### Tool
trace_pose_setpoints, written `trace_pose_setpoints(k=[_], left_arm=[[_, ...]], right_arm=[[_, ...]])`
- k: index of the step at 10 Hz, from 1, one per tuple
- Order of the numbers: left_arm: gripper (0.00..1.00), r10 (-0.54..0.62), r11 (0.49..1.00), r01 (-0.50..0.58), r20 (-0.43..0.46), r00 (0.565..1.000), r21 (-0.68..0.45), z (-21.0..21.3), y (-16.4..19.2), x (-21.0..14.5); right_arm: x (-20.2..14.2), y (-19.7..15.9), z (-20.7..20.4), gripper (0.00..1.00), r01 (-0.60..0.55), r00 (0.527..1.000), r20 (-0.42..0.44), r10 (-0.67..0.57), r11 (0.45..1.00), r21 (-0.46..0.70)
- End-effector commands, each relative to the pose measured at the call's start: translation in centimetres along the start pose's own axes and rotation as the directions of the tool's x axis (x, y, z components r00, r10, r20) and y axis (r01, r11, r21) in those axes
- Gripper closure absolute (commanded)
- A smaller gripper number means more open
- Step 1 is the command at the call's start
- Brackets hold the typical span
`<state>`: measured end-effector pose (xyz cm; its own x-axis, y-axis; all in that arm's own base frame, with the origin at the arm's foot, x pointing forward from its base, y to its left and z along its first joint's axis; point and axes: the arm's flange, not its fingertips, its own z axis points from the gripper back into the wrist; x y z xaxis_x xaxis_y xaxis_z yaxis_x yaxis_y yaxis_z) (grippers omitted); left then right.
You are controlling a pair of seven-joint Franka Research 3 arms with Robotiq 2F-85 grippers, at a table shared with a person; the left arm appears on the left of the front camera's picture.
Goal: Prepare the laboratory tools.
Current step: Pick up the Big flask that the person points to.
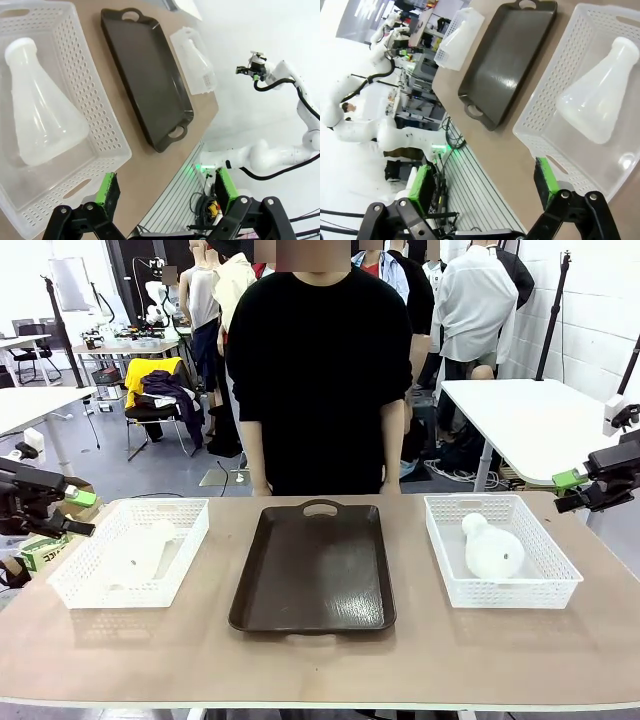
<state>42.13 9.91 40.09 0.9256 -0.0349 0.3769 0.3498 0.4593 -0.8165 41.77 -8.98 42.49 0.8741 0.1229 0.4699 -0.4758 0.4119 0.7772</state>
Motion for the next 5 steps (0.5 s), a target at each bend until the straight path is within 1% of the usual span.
trace_pose_setpoints(k=[1, 5], left_arm=[[0.00, -0.034, 0.998, 0.034, 0.015, 0.999, -0.045, 0.0, 0.2, 0.7], [0.00, -0.060, 0.989, 0.062, 0.018, 0.998, -0.133, 0.2, -0.9, 0.9]], right_arm=[[0.6, -0.2, -0.1, 0.00, -0.027, 0.999, 0.018, 0.026, 0.999, 0.037], [0.6, -1.3, -0.6, 0.00, -0.016, 1.000, 0.010, 0.016, 0.998, 0.062]])
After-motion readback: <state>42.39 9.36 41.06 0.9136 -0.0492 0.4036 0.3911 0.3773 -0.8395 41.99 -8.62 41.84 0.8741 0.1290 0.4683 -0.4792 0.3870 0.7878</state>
